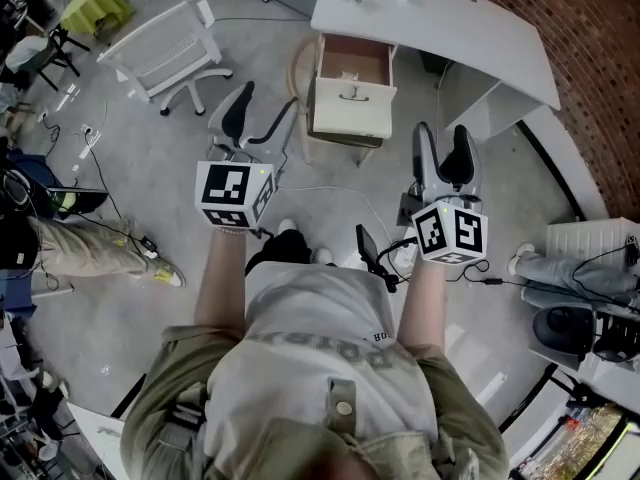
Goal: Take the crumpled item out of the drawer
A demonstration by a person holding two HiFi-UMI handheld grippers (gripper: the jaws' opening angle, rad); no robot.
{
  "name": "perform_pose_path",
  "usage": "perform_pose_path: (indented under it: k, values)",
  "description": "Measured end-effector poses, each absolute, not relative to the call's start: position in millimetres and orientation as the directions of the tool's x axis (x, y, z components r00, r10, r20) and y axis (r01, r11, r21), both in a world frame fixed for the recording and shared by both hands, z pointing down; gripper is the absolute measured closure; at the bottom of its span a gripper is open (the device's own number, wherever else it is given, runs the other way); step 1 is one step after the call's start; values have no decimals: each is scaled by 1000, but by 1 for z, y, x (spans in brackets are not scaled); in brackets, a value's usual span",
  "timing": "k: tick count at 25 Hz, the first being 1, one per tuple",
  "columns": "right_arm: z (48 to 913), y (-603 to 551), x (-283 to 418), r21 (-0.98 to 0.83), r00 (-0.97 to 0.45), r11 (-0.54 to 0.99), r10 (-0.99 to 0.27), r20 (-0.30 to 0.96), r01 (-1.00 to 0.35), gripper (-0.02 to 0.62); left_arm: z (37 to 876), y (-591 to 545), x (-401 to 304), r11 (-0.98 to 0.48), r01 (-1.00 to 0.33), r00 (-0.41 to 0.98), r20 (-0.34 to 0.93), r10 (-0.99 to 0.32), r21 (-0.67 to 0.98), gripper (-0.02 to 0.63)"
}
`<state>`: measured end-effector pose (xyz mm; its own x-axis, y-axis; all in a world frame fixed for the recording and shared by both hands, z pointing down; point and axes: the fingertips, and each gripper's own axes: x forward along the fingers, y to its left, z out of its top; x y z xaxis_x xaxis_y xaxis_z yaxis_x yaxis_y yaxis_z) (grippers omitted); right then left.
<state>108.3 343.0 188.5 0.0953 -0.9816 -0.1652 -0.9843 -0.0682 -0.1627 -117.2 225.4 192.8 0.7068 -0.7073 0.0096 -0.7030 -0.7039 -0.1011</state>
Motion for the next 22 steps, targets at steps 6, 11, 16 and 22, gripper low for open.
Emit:
perform_pose_path:
  k: [6, 11, 16, 22]
  values:
    - [200, 307, 107, -159, 88, -67, -988, -129, -985, 301, 208, 184, -129, -686, -724, 685, 35, -727, -75, 311]
    - [207, 265, 111, -142, 95, -81, -991, -97, -987, 293, 218, 133, -123, -697, -716, 695, 54, -717, -50, 301]
    - [208, 214, 123, -136, 110, -100, -991, -73, -986, 288, 222, 81, -97, -734, -678, 730, 74, -679, -40, 298]
    - [205, 156, 130, -152, 161, -150, -985, -64, -977, 287, 219, 15, -81, -777, -628, 772, 90, -629, -45, 298]
